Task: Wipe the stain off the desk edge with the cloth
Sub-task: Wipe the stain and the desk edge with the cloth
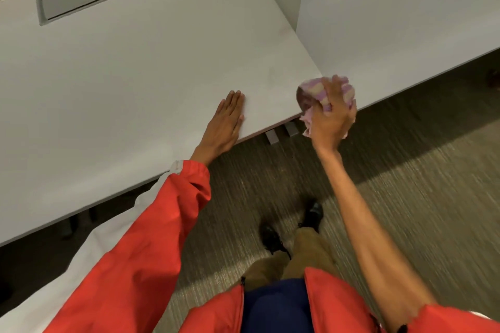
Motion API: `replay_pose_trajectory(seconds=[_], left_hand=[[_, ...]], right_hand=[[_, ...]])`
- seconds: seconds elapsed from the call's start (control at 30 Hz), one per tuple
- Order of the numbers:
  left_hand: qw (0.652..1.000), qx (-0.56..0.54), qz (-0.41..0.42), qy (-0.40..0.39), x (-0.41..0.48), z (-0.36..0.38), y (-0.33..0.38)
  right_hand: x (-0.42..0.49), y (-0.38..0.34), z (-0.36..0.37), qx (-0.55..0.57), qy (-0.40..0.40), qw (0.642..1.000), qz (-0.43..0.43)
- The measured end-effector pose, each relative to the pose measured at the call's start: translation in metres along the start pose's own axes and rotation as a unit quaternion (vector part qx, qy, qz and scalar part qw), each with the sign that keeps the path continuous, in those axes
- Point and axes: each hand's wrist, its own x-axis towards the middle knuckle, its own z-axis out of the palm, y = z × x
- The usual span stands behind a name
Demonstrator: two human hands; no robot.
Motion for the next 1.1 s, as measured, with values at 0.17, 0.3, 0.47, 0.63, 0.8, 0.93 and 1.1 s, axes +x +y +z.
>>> replay_pose_trajectory(seconds=[0.17, 0.3, 0.47, 0.63, 0.8, 0.93, 1.1], left_hand=[[0.999, -0.007, -0.026, 0.022, -0.003, 0.002, 0.001], [0.997, -0.028, -0.067, 0.033, 0.002, 0.003, 0.003], [0.993, -0.01, -0.111, 0.049, 0.019, 0.004, 0.007], [0.988, 0.009, -0.14, 0.068, 0.053, -0.005, -0.002], [0.978, 0.017, -0.193, 0.082, 0.075, -0.015, -0.025], [0.973, 0.009, -0.213, 0.084, 0.075, -0.013, -0.03], [0.973, -0.023, -0.216, 0.083, 0.077, -0.013, -0.032]], right_hand=[[-0.009, 0.009, 0.027, -0.211, -0.206, 0.946, -0.136], [0.02, 0.002, 0.031, -0.257, -0.217, 0.924, -0.182], [0.074, -0.011, 0.065, -0.222, -0.284, 0.912, -0.198], [0.13, -0.027, 0.118, -0.245, -0.265, 0.909, -0.208], [0.177, -0.049, 0.156, -0.264, -0.206, 0.933, -0.133], [0.181, -0.057, 0.162, -0.281, -0.183, 0.934, -0.122], [0.138, -0.034, 0.146, -0.225, -0.279, 0.916, -0.182]])
